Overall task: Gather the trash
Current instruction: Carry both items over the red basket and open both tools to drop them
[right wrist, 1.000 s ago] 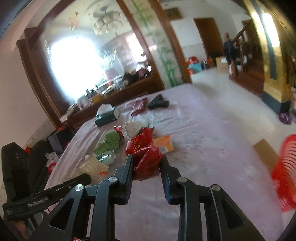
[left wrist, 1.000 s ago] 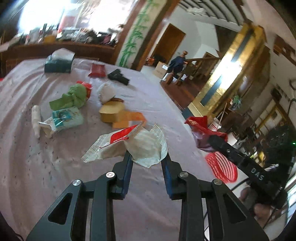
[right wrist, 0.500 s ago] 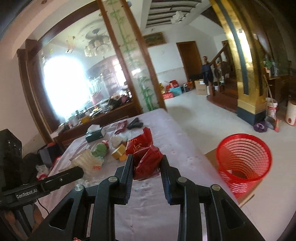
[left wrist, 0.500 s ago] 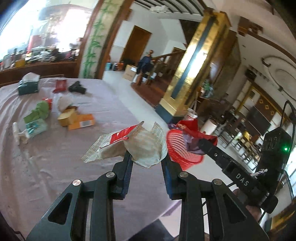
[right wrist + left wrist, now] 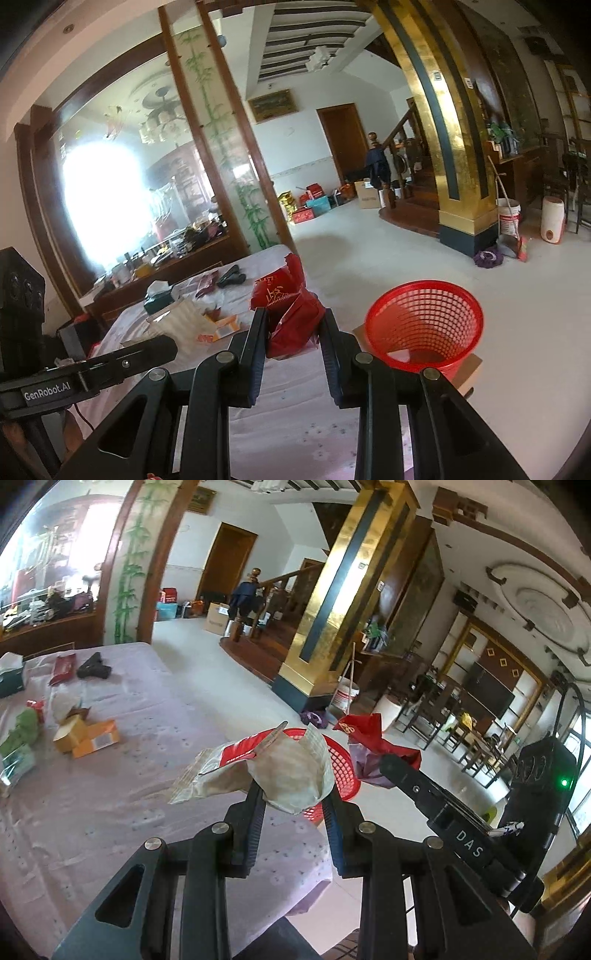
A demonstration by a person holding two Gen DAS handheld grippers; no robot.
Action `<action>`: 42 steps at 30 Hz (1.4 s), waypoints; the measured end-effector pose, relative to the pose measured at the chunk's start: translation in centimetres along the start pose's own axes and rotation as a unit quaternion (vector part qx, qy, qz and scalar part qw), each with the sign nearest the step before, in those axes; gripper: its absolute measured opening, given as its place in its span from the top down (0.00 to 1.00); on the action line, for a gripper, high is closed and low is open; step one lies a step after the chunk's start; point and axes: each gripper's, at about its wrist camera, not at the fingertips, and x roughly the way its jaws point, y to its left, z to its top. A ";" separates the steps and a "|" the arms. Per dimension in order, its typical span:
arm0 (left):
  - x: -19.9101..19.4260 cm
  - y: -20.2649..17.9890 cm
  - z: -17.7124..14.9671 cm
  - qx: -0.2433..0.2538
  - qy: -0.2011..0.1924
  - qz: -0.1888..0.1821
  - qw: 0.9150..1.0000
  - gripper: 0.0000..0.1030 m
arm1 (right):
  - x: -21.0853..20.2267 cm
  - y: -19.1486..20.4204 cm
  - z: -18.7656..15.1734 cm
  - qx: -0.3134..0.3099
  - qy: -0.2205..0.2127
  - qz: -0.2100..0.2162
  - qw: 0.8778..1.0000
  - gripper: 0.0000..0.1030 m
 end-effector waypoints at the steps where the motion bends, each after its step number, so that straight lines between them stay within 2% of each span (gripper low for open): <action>1: 0.4 -0.3 0.1 0.002 0.003 -0.003 1.000 0.71 | -0.3 -0.5 0.0 0.004 -0.002 -0.002 1.000 0.72; 10: 5.1 -3.1 1.3 0.030 0.025 -0.036 0.999 0.71 | -0.4 -5.5 0.6 0.030 -0.008 -0.029 0.999 0.72; 18: 10.1 -3.8 2.7 0.031 0.054 -0.074 0.995 0.71 | 2.0 -9.4 1.8 0.045 0.003 -0.061 0.997 0.72; 22: 12.9 -4.0 3.3 0.034 0.070 -0.081 0.994 0.71 | 3.3 -11.0 1.9 0.051 0.013 -0.069 0.996 0.72; 36: 19.1 -3.6 4.4 0.020 0.111 -0.111 0.987 0.71 | 6.3 -15.1 1.6 0.071 0.029 -0.086 0.993 0.71; 42: 23.1 -3.3 4.5 0.003 0.151 -0.120 0.981 0.71 | 8.6 -16.7 1.0 0.077 0.052 -0.100 0.991 0.71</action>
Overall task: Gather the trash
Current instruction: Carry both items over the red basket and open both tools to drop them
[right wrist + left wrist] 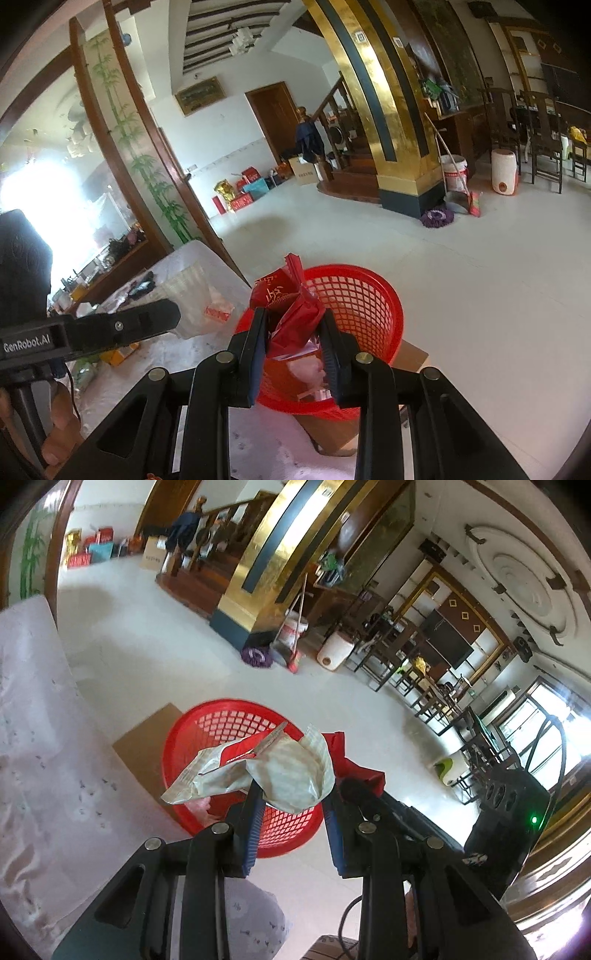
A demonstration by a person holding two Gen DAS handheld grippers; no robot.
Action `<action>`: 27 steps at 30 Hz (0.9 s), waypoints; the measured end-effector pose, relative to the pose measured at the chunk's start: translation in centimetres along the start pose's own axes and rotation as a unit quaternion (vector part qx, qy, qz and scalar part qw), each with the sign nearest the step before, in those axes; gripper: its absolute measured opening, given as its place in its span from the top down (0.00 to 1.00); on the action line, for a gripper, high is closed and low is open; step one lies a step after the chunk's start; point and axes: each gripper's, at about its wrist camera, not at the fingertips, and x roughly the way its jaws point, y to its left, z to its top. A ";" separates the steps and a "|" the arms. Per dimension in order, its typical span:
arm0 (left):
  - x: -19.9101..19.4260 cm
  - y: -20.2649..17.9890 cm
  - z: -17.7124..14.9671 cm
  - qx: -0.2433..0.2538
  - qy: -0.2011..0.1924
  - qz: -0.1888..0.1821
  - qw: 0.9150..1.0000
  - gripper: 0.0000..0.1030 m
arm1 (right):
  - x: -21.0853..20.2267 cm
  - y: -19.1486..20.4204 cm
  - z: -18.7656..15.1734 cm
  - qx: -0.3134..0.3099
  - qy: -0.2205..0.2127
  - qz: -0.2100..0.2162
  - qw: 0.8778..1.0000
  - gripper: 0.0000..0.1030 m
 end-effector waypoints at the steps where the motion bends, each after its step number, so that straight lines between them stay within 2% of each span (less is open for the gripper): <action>1: 0.7 0.4 0.2 -0.005 0.008 0.000 1.000 0.71 | 0.5 -0.1 0.0 0.002 0.004 -0.001 1.000 0.71; 5: 2.8 1.1 0.9 -0.014 0.027 0.007 1.000 0.71 | 2.3 -0.9 0.1 0.010 0.022 -0.006 1.000 0.71; 12: 4.1 2.0 1.7 -0.021 0.026 0.012 0.999 0.71 | 4.1 -1.3 1.0 -0.005 0.038 -0.007 0.999 0.71; 15: 4.8 2.3 2.0 -0.029 0.031 0.009 0.999 0.70 | 4.7 -1.7 1.3 -0.003 0.046 -0.012 0.999 0.68; 17: 5.1 2.3 2.2 -0.033 0.032 0.013 0.999 0.70 | 5.0 -1.7 1.3 -0.005 0.050 -0.011 0.999 0.61; 19: 5.0 2.7 2.4 -0.042 0.035 0.009 0.998 0.63 | 5.1 -1.6 1.2 -0.007 0.052 -0.014 0.999 0.56; 21: 4.6 2.9 2.5 -0.054 0.029 0.001 0.998 0.46 | 4.8 -1.2 1.2 -0.013 0.053 -0.010 0.998 0.56; 23: 3.7 2.8 2.4 -0.055 0.018 0.002 0.998 0.43 | 4.1 -1.1 1.3 -0.018 0.049 -0.017 0.998 0.45; 25: 2.7 2.4 2.4 -0.054 0.006 0.004 0.999 0.43 | 3.2 -1.0 1.4 -0.024 0.041 -0.018 0.999 0.42; 27: 1.0 2.1 1.9 -0.052 -0.009 0.008 0.999 0.36 | 2.0 -0.9 1.4 -0.024 0.032 -0.023 0.999 0.42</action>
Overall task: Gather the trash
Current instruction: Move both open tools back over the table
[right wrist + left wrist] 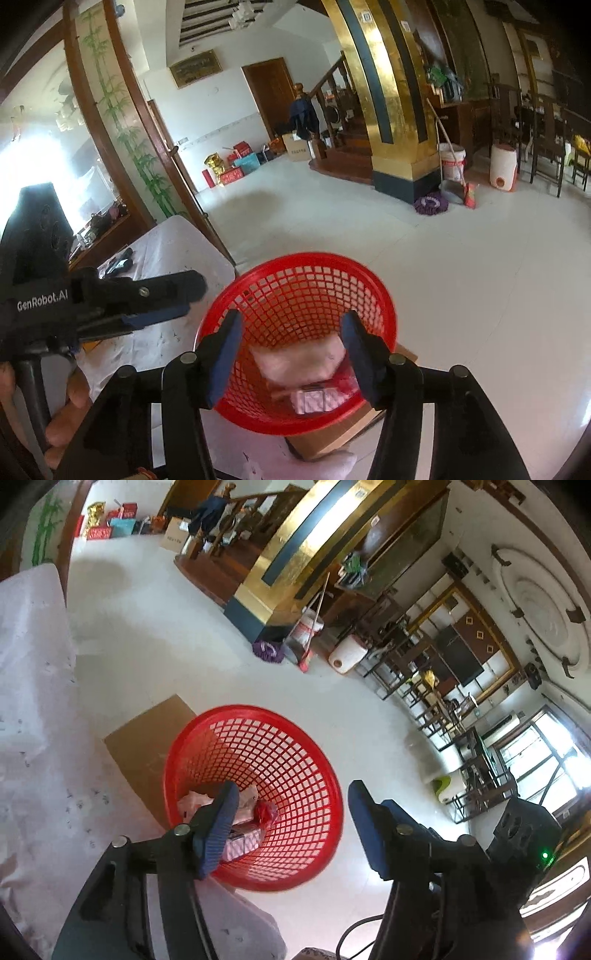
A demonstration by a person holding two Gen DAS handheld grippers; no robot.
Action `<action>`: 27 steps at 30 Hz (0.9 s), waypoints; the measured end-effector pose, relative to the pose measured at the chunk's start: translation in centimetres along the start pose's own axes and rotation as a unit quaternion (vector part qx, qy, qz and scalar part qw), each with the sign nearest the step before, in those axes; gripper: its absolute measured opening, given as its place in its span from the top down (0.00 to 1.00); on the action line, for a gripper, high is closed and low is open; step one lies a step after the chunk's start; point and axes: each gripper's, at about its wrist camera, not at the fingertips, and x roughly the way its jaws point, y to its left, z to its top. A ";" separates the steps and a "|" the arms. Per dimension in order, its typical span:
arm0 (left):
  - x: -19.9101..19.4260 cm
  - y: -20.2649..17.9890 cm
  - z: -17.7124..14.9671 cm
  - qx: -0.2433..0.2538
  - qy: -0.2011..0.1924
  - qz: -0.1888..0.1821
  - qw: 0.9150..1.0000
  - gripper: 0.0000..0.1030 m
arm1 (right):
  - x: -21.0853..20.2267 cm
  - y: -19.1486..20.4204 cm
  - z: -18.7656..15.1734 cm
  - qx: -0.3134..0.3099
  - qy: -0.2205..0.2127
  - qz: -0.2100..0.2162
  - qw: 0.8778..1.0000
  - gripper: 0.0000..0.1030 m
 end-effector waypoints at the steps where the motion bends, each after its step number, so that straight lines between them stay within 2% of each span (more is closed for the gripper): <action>1: -0.9 -0.2 -0.1 0.002 -0.009 0.007 1.000 0.34 | -0.7 0.0 0.0 0.003 -0.006 0.001 1.000 0.42; 3: -3.6 -0.9 -0.9 0.009 -0.036 0.018 0.999 0.26 | -2.2 0.5 -0.3 0.008 -0.018 0.005 1.000 0.42; 7: -8.4 -1.5 -2.8 0.019 -0.075 0.050 0.996 0.24 | -5.3 2.5 -1.0 0.009 -0.049 0.022 0.999 0.30; 10: -12.7 -1.1 -4.9 0.017 -0.106 0.076 0.991 0.22 | -7.0 4.8 -1.6 0.001 -0.065 0.041 0.997 0.29; 13: -16.5 -0.2 -6.6 0.013 -0.129 0.109 0.986 0.21 | -8.1 7.4 -2.4 -0.005 -0.076 0.061 0.995 0.23; 20: -24.9 4.2 -10.2 -0.018 -0.174 0.164 0.971 0.21 | -9.0 14.8 -3.7 -0.040 -0.072 0.098 0.992 0.20; 24: -29.5 8.2 -12.0 -0.052 -0.197 0.186 0.961 0.21 | -8.7 19.5 -4.5 -0.064 -0.068 0.124 0.988 0.18; 27: -32.8 12.0 -13.2 -0.077 -0.218 0.211 0.950 0.21 | -7.6 23.5 -5.4 -0.088 -0.057 0.144 0.984 0.18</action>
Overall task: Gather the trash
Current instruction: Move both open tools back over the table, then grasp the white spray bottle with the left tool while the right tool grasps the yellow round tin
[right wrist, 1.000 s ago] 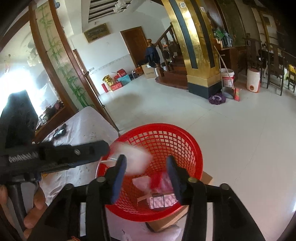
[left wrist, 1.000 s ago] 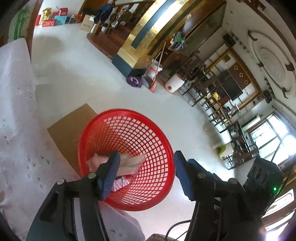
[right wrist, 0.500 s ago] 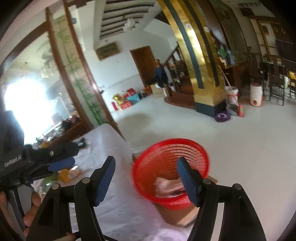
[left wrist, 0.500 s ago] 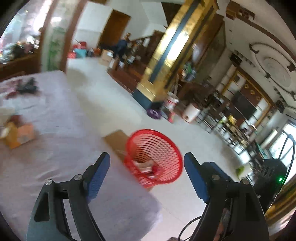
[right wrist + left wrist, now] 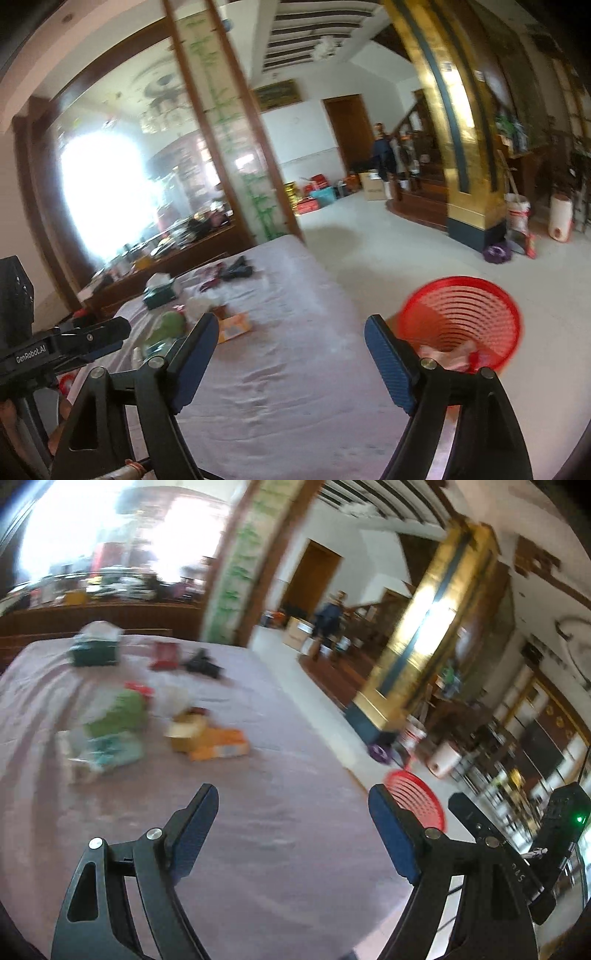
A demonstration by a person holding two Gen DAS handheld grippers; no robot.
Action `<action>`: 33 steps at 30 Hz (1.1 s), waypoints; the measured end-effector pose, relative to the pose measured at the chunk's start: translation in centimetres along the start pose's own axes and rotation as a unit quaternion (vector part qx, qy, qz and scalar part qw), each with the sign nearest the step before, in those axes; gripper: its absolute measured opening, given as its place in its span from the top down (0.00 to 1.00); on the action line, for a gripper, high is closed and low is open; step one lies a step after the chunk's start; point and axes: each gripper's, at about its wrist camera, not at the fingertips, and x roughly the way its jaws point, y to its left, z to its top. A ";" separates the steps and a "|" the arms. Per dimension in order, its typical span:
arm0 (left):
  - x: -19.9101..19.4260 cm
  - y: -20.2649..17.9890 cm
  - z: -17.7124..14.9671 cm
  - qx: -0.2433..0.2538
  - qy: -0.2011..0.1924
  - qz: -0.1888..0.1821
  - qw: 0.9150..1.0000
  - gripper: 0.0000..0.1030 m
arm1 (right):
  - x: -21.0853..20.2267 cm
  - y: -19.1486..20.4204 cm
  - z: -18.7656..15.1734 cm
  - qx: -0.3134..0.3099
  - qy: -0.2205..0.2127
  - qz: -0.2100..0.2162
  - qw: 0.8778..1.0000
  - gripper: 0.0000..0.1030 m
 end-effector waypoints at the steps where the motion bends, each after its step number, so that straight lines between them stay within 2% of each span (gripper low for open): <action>1: -0.4 1.8 0.4 -0.009 -0.006 0.013 1.000 0.21 | 0.8 1.2 -0.2 -0.006 0.007 0.010 1.000 0.18; 4: -1.2 6.8 1.2 -0.034 -0.017 0.048 0.998 0.21 | 4.1 4.8 -0.7 -0.023 0.028 0.038 0.999 0.18; 7: -1.5 11.2 2.0 -0.060 -0.020 0.066 0.996 0.21 | 8.1 7.7 -0.9 -0.030 0.053 0.067 0.996 0.18; 13: -0.7 17.3 2.5 -0.087 0.001 0.092 0.992 0.21 | 15.8 11.4 -1.9 -0.019 0.110 0.114 0.987 0.18; 17: 0.4 20.3 2.5 -0.103 0.016 0.102 0.989 0.21 | 21.2 12.4 -2.6 -0.018 0.154 0.115 0.981 0.18; 25: 2.2 24.4 2.1 -0.141 0.039 0.124 0.981 0.21 | 28.7 13.8 -2.8 -0.031 0.209 0.108 0.972 0.18; 33: 2.2 25.7 1.8 -0.156 0.029 0.162 0.974 0.21 | 36.3 14.9 -3.5 -0.039 0.251 0.067 0.965 0.18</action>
